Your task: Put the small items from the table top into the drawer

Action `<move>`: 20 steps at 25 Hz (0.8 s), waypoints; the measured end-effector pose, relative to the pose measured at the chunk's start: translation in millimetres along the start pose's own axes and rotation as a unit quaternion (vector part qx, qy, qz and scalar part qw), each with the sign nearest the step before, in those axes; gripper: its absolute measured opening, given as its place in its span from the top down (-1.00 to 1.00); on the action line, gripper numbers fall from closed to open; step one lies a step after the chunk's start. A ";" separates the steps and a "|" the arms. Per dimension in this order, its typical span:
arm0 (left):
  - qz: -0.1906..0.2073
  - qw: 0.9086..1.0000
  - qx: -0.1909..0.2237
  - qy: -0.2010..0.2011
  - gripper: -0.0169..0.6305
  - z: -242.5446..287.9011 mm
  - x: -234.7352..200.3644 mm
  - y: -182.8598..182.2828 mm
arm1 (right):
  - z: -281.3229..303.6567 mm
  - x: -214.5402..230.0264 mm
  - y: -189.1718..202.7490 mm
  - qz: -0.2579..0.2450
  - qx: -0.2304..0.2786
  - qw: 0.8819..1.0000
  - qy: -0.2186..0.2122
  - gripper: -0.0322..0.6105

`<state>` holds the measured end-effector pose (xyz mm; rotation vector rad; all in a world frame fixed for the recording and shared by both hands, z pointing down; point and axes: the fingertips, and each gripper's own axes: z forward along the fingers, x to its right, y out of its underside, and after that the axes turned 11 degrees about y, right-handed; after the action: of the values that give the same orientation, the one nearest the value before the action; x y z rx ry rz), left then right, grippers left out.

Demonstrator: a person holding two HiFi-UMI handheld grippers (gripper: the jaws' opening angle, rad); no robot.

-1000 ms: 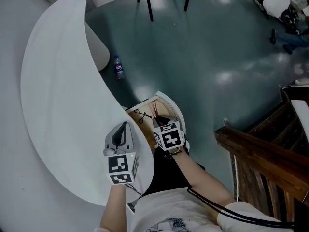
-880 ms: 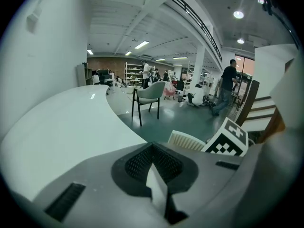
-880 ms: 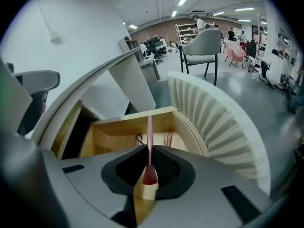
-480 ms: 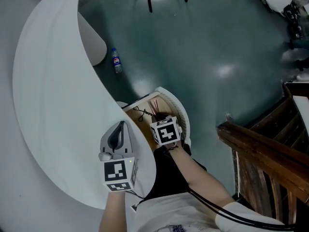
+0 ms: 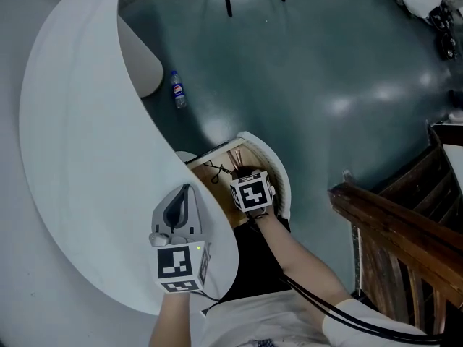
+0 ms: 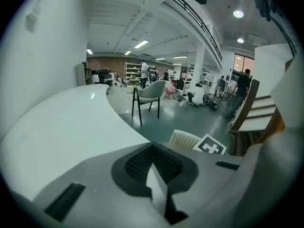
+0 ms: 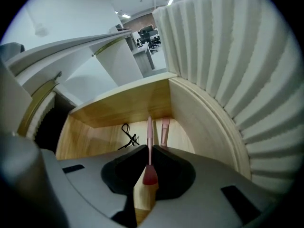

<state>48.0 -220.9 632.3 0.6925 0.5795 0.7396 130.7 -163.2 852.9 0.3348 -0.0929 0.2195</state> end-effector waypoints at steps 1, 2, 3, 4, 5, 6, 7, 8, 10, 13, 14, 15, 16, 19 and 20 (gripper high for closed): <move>0.000 1.000 -0.001 -0.001 0.89 0.3 0.2 0.2 | 2.4 1.0 0.6 -0.001 -0.002 1.000 0.001 0.71; -0.001 1.000 -0.002 -0.002 0.89 0.5 0.4 0.8 | 5.0 1.8 2.0 0.000 -0.004 1.000 0.001 0.71; -0.001 1.000 -0.003 -0.004 0.89 0.5 0.4 1.4 | 7.1 2.5 3.3 0.001 -0.007 1.000 0.003 0.71; 0.000 1.000 -0.004 -0.005 0.89 0.4 0.2 1.7 | 8.6 2.9 3.9 0.000 -0.009 1.000 0.004 0.71; 0.001 1.000 -0.005 -0.005 0.89 0.2 -0.1 1.8 | 9.4 3.0 3.8 -0.003 -0.011 1.000 0.004 0.71; 0.002 1.000 -0.005 -0.005 0.89 0.0 -0.5 1.5 | 9.8 2.9 3.2 -0.006 -0.013 1.000 0.004 0.71; 0.003 1.000 -0.005 -0.006 0.89 -0.2 -0.9 1.1 | 10.4 2.6 2.8 -0.009 -0.014 1.000 0.003 0.71; 0.004 1.000 -0.005 -0.006 0.89 -0.3 -1.3 0.8 | 11.2 2.0 2.7 -0.011 -0.016 1.000 0.001 0.71; 0.006 1.000 -0.006 -0.005 0.89 -0.2 -1.3 0.4 | 13.2 1.5 4.0 -0.016 -0.021 1.000 -0.001 0.71; 0.007 1.000 -0.006 -0.005 0.89 -0.1 -0.8 0.6 | 16.6 1.9 6.8 -0.023 -0.029 0.999 0.003 0.71; 0.008 1.000 -0.005 -0.004 0.89 0.0 -0.5 0.6 | 17.1 2.3 7.2 -0.024 -0.031 0.999 0.005 0.71; 0.008 1.000 -0.005 -0.004 0.89 0.1 -0.1 0.6 | 17.7 2.9 7.6 -0.025 -0.033 0.999 0.008 0.71; 0.009 1.000 -0.005 -0.003 0.89 0.2 0.4 0.6 | 18.7 3.5 8.2 -0.026 -0.036 0.999 0.010 0.71; 0.011 1.000 -0.004 0.000 0.89 0.3 1.1 0.6 | 21.5 4.1 9.8 -0.031 -0.041 0.999 0.015 0.71; 0.011 1.000 -0.004 0.000 0.89 0.5 1.2 0.5 | 21.9 4.2 9.9 -0.032 -0.042 0.998 0.016 0.71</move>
<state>48.9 -219.9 632.7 0.6926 0.5698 0.7616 131.3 -160.6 877.2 0.2505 -0.0600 0.1561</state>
